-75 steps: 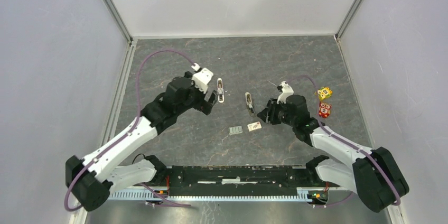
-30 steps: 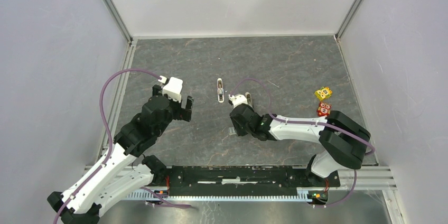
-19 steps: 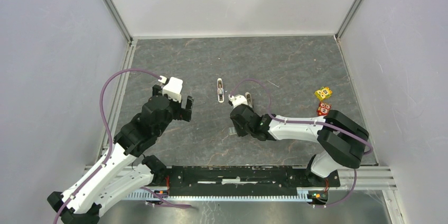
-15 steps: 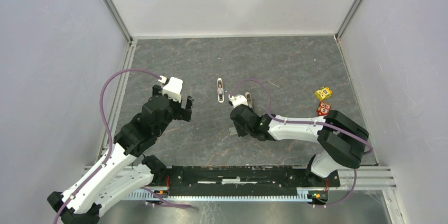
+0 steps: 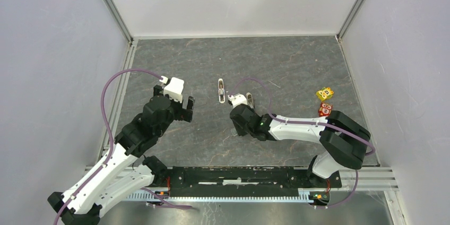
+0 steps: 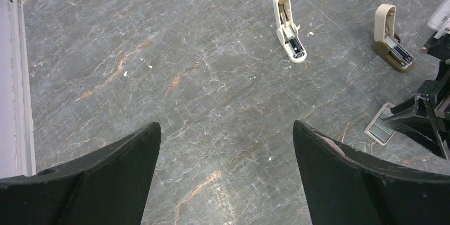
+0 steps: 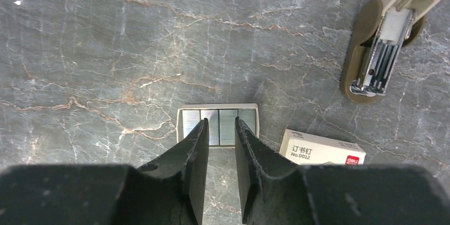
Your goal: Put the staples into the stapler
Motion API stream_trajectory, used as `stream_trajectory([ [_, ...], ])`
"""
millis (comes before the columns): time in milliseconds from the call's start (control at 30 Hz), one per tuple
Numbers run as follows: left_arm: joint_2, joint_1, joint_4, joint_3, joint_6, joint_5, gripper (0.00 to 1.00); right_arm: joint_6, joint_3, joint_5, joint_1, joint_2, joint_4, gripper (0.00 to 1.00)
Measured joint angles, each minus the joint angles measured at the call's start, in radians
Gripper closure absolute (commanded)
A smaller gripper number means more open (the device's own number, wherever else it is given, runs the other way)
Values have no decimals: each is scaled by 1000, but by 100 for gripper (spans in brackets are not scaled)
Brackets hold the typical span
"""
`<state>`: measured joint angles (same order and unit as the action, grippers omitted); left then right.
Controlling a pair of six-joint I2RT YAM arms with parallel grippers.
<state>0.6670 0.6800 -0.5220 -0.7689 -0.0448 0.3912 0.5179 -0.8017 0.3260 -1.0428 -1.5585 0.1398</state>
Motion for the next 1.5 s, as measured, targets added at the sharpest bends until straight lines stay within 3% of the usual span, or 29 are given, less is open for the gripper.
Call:
stream_trajectory([
  [200, 1, 0, 0, 0, 0, 0, 0, -14, 0, -19, 3, 0, -23, 67],
  [333, 5, 0, 0, 0, 0, 0, 0, -22, 1, -34, 12, 0, -31, 58],
  [533, 10, 0, 0, 0, 0, 0, 0, -27, 22, -70, 29, 0, -65, 53],
  [1500, 34, 0, 0, 0, 0, -1, 0, 20, 134, -233, 95, 38, -215, 57],
])
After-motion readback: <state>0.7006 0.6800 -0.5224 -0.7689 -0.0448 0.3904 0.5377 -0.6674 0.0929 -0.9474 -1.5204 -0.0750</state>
